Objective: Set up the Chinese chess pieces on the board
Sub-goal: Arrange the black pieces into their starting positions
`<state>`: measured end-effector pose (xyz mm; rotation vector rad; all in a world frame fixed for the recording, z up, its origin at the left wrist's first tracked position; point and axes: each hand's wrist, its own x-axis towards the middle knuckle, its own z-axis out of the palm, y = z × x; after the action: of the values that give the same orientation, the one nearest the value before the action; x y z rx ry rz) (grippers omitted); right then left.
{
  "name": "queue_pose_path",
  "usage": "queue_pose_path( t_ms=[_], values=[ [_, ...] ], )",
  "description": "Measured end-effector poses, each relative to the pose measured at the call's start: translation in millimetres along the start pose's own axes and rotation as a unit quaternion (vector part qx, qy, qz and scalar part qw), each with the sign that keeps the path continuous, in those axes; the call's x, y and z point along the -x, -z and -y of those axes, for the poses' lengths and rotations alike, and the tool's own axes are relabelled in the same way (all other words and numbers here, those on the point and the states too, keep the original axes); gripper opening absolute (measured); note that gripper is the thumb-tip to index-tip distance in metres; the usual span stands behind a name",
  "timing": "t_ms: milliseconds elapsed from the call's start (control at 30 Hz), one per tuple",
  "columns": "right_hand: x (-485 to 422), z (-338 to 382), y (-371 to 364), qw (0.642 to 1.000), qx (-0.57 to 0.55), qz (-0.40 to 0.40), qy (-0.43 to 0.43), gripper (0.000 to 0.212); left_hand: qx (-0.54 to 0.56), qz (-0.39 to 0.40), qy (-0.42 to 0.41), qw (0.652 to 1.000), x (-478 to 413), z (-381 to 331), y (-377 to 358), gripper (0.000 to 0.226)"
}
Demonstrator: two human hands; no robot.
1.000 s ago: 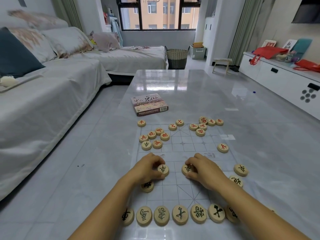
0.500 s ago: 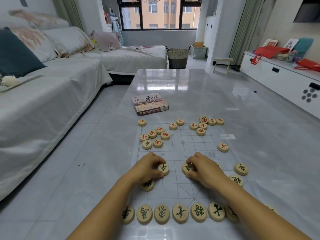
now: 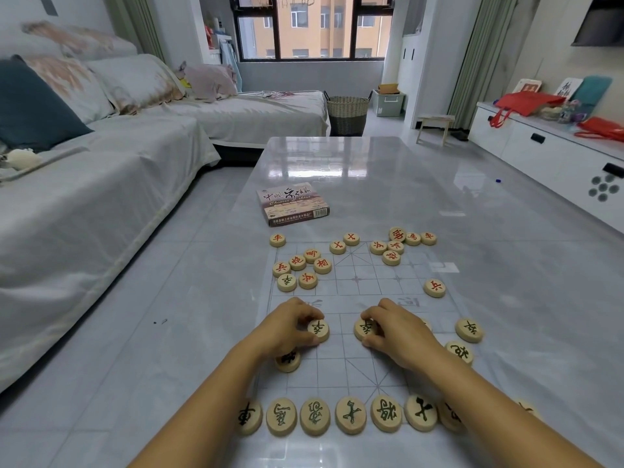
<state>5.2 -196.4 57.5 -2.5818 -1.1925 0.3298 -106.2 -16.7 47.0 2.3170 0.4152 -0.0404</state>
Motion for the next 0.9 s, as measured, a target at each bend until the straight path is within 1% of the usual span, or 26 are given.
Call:
queue_pose_path(
  t_ms=[233,600,733,833,900],
  values=[
    [-0.1,-0.5,0.0,1.000,0.001,0.006,0.001,0.047,-0.014,-0.014,0.009,1.000,-1.4,1.4,-2.5,0.054],
    [0.9,0.6,1.4,1.000,0.007,0.006,0.000,0.048,-0.053,-0.011,0.014,0.998,-2.4,-0.4,-4.2,0.055],
    [0.5,0.6,2.1,1.000,0.007,0.008,-0.001,0.048,-0.039,-0.008,0.014,0.999,-2.3,0.7,-4.0,0.056],
    [0.7,0.0,1.5,1.000,0.006,0.006,-0.002,0.048,0.005,-0.010,0.015,1.000,-2.0,4.8,-2.1,0.048],
    [1.2,-0.2,0.7,1.000,0.006,0.004,-0.001,0.047,0.030,-0.056,0.020,0.998,-3.3,9.3,2.1,0.036]
  ],
)
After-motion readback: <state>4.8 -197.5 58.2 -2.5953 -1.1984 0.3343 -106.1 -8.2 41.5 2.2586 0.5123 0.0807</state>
